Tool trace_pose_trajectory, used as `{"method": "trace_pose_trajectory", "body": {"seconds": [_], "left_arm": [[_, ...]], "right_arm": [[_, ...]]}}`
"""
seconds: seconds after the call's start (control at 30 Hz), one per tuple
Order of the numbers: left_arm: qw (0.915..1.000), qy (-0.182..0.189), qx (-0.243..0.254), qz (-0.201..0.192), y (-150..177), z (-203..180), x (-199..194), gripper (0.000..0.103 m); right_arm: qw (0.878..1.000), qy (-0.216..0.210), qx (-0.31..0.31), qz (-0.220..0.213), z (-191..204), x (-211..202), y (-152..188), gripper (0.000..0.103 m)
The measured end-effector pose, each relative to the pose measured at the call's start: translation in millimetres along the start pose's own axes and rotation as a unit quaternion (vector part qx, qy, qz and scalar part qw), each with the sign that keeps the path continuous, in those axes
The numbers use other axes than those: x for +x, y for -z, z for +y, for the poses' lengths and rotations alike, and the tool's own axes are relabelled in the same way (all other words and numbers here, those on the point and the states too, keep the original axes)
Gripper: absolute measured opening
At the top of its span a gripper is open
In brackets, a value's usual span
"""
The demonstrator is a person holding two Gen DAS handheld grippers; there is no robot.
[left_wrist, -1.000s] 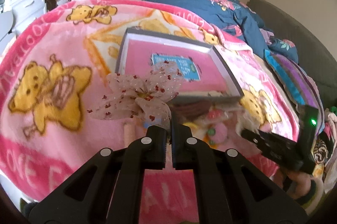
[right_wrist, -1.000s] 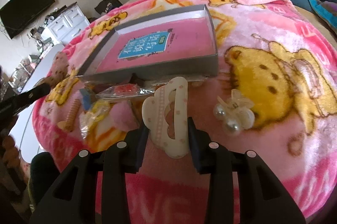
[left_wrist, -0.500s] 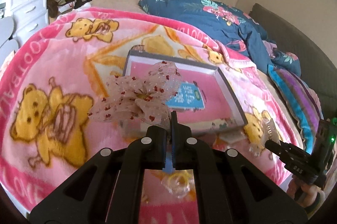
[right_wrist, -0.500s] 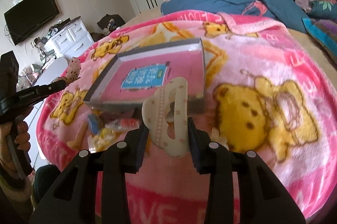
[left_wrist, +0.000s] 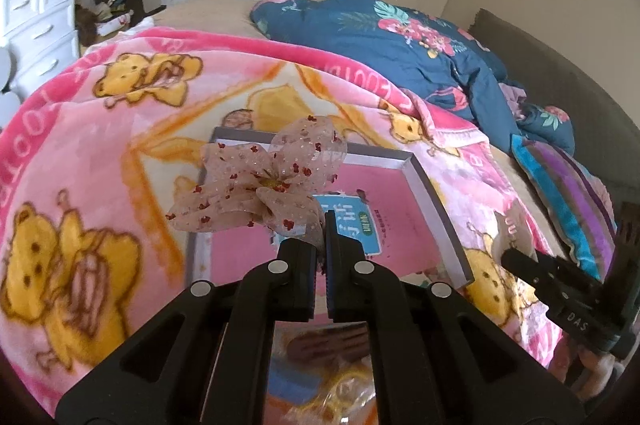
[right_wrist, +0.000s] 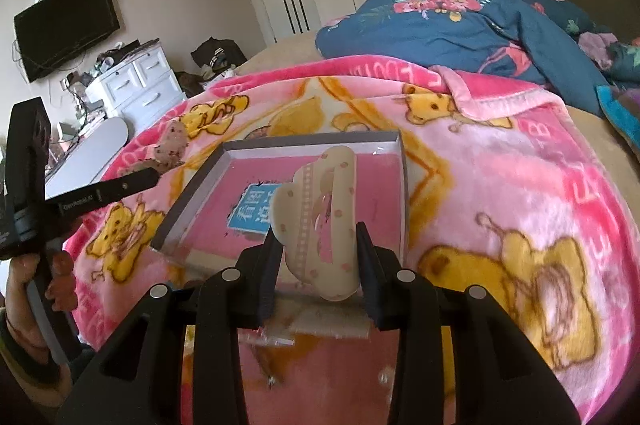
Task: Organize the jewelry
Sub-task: 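Place the bow in the box with the left tool while the right tool places the claw clip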
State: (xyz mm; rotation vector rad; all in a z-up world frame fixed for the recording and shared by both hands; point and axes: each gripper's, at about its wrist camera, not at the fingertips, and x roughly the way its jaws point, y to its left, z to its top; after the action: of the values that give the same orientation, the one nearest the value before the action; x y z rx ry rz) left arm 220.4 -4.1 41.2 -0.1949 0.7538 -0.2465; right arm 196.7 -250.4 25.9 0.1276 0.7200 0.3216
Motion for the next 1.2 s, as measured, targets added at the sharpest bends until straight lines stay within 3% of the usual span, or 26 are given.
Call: {"method": "trace_pose_trajectory", "body": {"seconds": [0.33,0.67,0.83,1.1,1.2], "left_arm": [[0.9994,0.004,0.005,0.035,4.7,-0.8,49.7,0.0],[0.9983,0.006,0.016,0.056,15.6,3.9,68.4,0.002],[0.998,0.014,0.009,0.061,17.7,9.0,65.3,0.034],[0.9983,0.006,-0.018,0.055,21.0,23.4,42.8,0.056],[0.9986,-0.001,-0.025,0.047,22.9,27.6,32.9,0.059]], "right_arm": [[1.0,0.025,-0.002,0.019,-11.1,34.4,-13.6,0.035],[0.998,0.04,0.005,0.048,-16.6,70.8,-9.9,0.035],[0.997,0.047,0.007,0.067,-17.4,90.6,-4.4,0.035],[0.994,0.054,0.01,0.098,-17.7,114.7,10.2,0.035],[0.993,0.056,0.013,0.106,-17.7,117.4,14.5,0.035]]}}
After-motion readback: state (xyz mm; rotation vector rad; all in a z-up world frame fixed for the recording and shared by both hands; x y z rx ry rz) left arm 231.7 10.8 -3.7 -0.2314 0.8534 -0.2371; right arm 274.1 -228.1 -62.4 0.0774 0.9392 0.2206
